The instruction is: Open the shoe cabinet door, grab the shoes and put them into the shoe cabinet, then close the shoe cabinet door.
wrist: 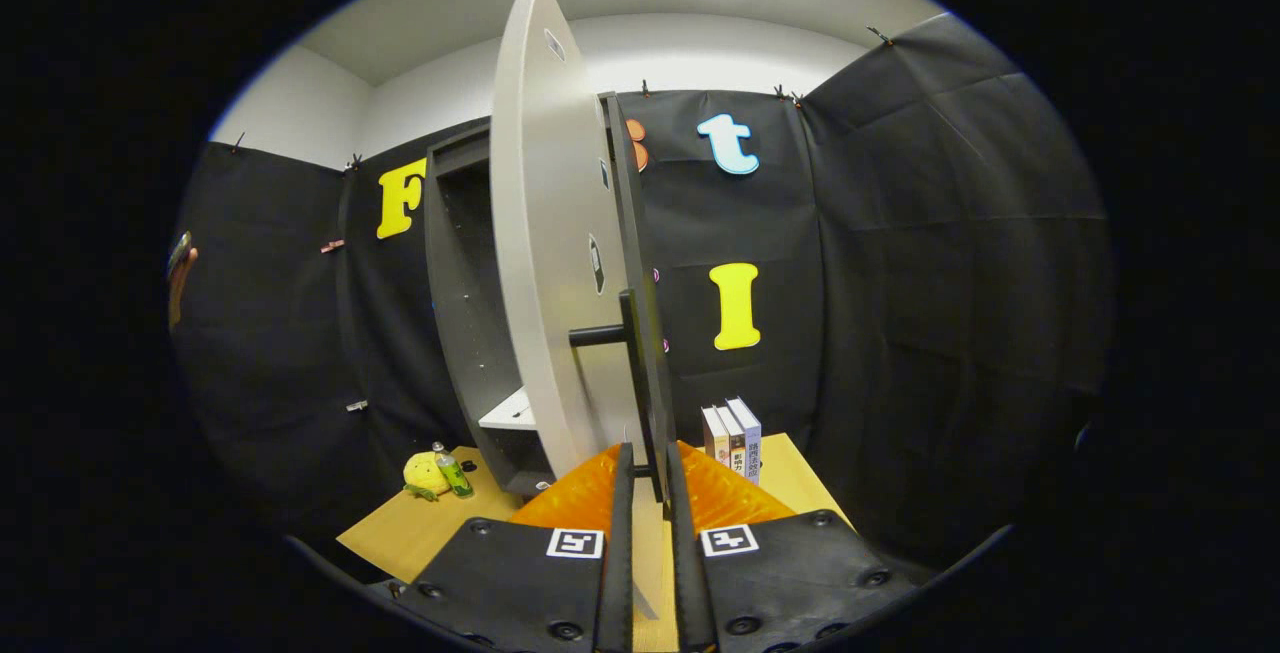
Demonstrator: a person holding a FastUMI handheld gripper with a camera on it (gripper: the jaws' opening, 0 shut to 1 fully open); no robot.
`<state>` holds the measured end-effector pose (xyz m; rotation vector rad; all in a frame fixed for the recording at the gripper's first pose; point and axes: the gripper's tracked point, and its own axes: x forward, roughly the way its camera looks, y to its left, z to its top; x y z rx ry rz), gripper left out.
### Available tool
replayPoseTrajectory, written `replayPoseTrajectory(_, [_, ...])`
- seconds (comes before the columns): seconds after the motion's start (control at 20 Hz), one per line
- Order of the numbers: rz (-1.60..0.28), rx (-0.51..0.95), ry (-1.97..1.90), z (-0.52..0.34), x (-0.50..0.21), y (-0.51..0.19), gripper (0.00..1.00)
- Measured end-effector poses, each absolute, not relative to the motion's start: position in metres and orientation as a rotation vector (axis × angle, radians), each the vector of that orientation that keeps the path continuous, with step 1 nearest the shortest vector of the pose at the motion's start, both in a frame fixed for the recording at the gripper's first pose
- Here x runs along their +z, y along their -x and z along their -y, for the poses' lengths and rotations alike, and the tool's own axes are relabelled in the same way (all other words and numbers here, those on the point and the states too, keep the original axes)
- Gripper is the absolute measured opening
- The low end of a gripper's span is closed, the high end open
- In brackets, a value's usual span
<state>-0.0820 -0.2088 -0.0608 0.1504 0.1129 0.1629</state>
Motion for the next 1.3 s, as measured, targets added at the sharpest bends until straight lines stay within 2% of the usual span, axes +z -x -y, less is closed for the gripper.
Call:
replayPoseTrajectory(0.05, [-0.115,0.17,-0.154,0.204,-0.06,0.088,0.26])
replayPoseTrajectory(0.1, [-0.116,0.157,-0.15,0.202,-0.06,0.097,0.41])
replayPoseTrajectory(0.35, [-0.096,0.189,-0.127,0.17,-0.058,0.136,0.97])
replayPoseTrajectory(0.55, [-0.114,0.227,-0.133,0.133,-0.069,0.15,0.97])
replayPoseTrajectory(0.7, [-0.207,0.226,-0.129,0.1,-0.1,0.145,0.98])
replayPoseTrajectory(1.3, [-0.641,0.255,-0.106,0.007,-0.306,0.116,0.98])
